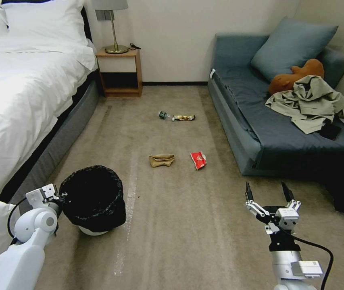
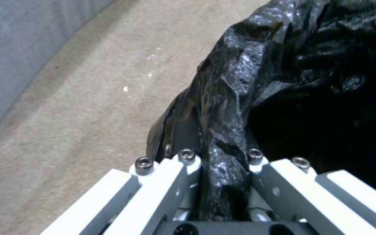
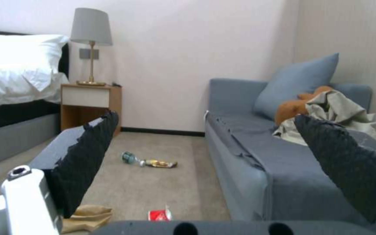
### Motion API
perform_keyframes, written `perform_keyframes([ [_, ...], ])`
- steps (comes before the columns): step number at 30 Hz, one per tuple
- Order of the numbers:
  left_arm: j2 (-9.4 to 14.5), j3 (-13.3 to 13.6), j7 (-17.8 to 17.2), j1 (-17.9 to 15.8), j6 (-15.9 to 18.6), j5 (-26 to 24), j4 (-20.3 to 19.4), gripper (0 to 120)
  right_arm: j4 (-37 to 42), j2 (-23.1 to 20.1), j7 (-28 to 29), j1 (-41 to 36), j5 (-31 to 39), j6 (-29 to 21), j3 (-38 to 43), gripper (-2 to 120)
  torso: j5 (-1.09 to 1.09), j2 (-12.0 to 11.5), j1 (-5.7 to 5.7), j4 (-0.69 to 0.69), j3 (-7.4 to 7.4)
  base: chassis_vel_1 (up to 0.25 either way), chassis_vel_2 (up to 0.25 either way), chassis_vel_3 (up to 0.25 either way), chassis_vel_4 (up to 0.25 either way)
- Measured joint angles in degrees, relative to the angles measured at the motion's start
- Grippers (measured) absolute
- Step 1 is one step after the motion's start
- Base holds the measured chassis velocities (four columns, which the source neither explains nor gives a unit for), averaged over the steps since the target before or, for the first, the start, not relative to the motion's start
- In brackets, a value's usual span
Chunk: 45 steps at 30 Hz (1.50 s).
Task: Pick up the trash bin, then pick up the garbage on the floor and place it into the trash bin.
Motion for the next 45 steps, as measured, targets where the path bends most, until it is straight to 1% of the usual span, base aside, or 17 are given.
perform_keyframes([
  [4,-0.97,-0.27,0.89,1.12,-1.22,-0.04,-1.89,4,0.12,-0.26,0.02,0.02,0.03,-0.08,0.09,100,0.01,0.00,0.00,0.01,0.00,0.000,0.000,0.000,0.000],
  [8,-1.36,-0.53,1.30,1.74,-1.62,-0.37,-3.16,4,0.17,-0.30,0.03,0.02,0.04,-0.09,0.10,100,-0.01,0.00,0.00,0.00,0.00,0.000,0.000,0.000,0.000],
  [10,-1.72,-0.93,1.75,2.48,-1.93,-0.74,-4.55,4,0.25,-0.35,0.04,0.00,0.03,-0.09,0.11,100,-0.01,-0.01,0.00,-0.01,0.00,0.000,0.000,0.000,0.000],
  [14,-1.81,-1.25,2.10,2.99,-2.22,-0.76,-5.17,4,0.40,-0.36,0.04,-0.01,0.02,-0.09,0.09,100,-0.02,-0.01,0.00,0.00,0.00,0.000,0.000,0.000,0.000],
  [17,-1.82,-1.75,3.19,3.58,-2.97,-0.85,-6.09,3,0.48,-0.29,0.05,-0.06,-0.04,-0.09,0.06,100,0.01,-0.01,0.01,-0.01,0.00,0.000,0.000,0.000,0.000],
  [19,-1.75,-1.92,3.28,3.66,-3.19,-0.69,-6.30,3,0.57,-0.20,0.05,-0.17,-0.10,-0.09,0.03,100,0.04,0.00,0.00,0.00,0.00,0.000,0.000,0.000,0.000],
  [25,-1.48,-2.07,3.83,3.68,-3.44,-0.24,-6.40,3,0.76,-0.08,0.05,-0.33,-0.19,-0.07,0.03,100,0.03,-0.01,0.00,0.02,0.00,0.000,0.000,0.000,0.000],
  [28,-1.43,-2.01,5.44,4.71,-3.51,-0.08,-8.01,2,0.83,0.12,0.05,-0.35,-0.31,-0.04,0.04,100,0.04,0.00,0.00,0.01,-0.01,0.000,0.000,0.000,0.000],
  [30,-1.50,-1.98,5.60,4.85,-3.51,-0.08,-8.21,2,0.83,0.15,0.05,-0.35,-0.34,-0.04,0.03,100,0.03,0.00,0.00,0.01,-0.01,0.000,0.000,0.000,0.000],
  [34,-2.42,-1.82,7.06,6.11,-3.80,0.12,-10.42,2,1.07,0.27,0.01,-0.20,-0.57,-0.30,-0.34,100,0.03,0.00,0.01,0.01,-0.01,0.000,0.000,0.000,0.000],
  [37,-2.57,-1.91,7.43,6.51,-3.83,0.11,-11.19,2,1.10,0.06,-0.01,-0.04,-0.59,-0.55,-0.45,100,0.04,0.01,0.01,0.01,-0.01,0.000,0.000,0.000,0.000],
  [39,-2.94,-2.46,7.89,7.55,-3.83,-0.14,-12.85,2,1.14,-0.71,-0.01,0.56,-0.58,-1.33,-0.59,100,0.04,0.01,0.00,0.01,-0.01,0.000,0.000,0.000,0.000],
  [40,-2.94,-2.46,7.89,7.55,-3.83,-0.14,-12.85,2,1.14,-0.71,-0.01,0.56,-0.58,-1.33,-0.59,100,0.04,0.01,0.00,0.01,-0.01,0.000,0.000,0.000,0.000],
  [42,-3.33,-3.38,7.97,8.83,-3.83,-0.54,-14.54,2,1.14,-1.54,0.09,1.20,-0.52,-2.00,-0.79,100,0.04,0.01,0.00,0.02,-0.01,0.000,0.000,0.000,0.000],
  [45,-3.52,-3.81,7.97,9.39,-3.83,-0.74,-15.30,2,1.14,-1.90,0.17,1.36,-0.42,-2.36,-0.99,100,0.04,0.01,0.00,0.02,-0.01,0.000,0.000,0.000,0.000],
])
